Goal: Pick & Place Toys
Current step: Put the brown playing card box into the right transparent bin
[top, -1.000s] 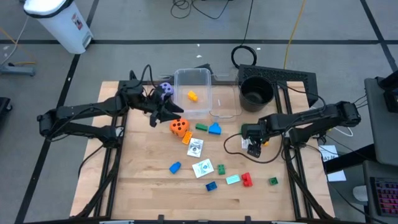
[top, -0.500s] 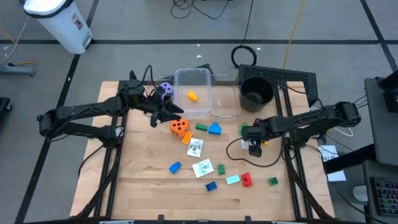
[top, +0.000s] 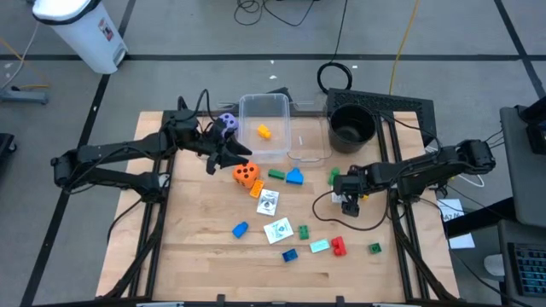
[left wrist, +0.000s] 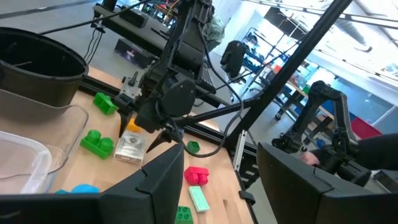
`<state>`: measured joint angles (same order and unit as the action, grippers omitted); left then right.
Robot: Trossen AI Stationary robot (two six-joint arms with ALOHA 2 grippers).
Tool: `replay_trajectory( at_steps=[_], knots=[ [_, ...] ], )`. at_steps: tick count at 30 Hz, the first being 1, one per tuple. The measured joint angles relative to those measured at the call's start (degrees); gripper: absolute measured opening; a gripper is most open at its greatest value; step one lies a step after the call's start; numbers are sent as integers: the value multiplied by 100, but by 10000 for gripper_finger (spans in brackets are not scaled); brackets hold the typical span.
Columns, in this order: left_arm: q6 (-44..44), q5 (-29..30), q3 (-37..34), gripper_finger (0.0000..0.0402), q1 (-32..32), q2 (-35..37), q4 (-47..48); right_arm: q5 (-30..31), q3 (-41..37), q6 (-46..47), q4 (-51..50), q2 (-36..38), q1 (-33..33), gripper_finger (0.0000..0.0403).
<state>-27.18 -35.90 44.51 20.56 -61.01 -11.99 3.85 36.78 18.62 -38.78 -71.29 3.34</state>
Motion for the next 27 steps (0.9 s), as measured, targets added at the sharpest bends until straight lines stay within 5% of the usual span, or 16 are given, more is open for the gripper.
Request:
replay_trajectory(
  at_steps=[14, 27],
  knots=[
    [-39, -162, 2, 209, 0, 0, 612, 365, -27, 128, 40, -11, -36, 363],
    [-10, -168, 2, 209, -2, 0, 624, 189, -38, 20, 220, -7, -69, 303]
  ],
)
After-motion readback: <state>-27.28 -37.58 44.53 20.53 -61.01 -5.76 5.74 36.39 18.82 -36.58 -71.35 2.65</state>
